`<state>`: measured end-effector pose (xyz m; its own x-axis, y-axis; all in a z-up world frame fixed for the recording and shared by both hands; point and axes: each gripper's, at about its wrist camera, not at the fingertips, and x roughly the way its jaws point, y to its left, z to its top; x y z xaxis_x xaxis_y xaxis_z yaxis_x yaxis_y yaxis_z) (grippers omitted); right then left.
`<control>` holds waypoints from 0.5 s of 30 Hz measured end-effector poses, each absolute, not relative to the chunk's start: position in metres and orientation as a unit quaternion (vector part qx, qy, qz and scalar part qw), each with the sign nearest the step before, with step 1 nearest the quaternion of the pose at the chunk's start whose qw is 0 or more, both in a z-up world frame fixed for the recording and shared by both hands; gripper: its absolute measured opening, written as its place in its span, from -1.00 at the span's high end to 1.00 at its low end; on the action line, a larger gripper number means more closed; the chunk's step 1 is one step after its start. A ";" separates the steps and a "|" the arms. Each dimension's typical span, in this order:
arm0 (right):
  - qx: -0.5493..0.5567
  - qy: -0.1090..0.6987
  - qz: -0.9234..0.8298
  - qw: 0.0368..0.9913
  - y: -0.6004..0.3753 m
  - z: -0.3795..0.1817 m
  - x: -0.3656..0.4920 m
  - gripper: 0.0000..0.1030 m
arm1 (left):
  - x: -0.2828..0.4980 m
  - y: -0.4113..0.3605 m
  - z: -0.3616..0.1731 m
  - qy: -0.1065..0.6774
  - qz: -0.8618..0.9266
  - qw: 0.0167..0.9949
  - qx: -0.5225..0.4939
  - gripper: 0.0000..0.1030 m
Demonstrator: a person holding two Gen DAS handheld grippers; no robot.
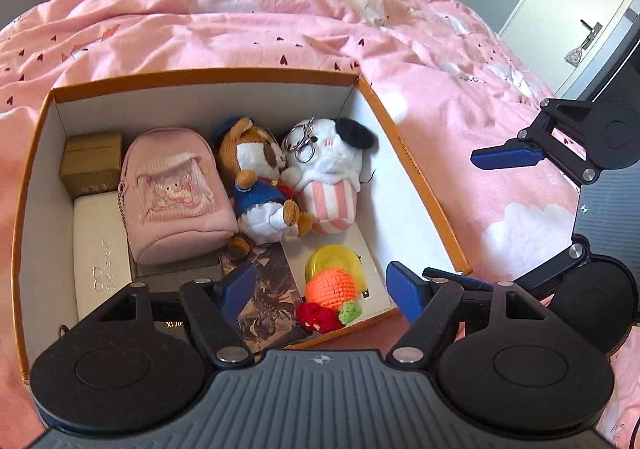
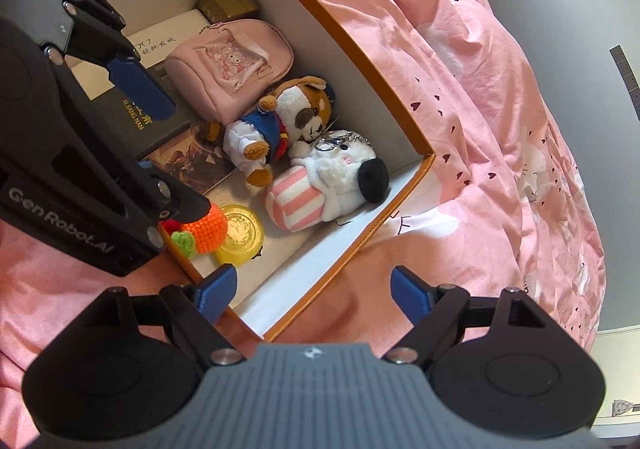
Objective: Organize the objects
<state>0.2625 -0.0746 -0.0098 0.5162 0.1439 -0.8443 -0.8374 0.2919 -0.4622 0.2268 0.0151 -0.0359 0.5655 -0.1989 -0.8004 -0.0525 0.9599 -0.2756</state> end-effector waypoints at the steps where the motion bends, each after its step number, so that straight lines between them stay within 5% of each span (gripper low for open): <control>1: -0.485 0.353 0.338 0.725 -0.076 -0.007 0.260 -0.64 | 0.224 0.015 -0.032 0.457 -0.041 0.878 -0.135 -0.69; 15: -0.289 0.294 0.299 0.861 -0.097 0.040 0.218 -0.82 | 0.151 0.019 0.036 0.284 0.062 0.955 -0.059 -0.69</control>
<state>0.2178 -0.0967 0.0404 0.6493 0.3441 -0.6783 -0.6837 0.6547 -0.3223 0.1506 0.0195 0.0357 0.8307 0.0847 -0.5503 -0.1518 0.9854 -0.0775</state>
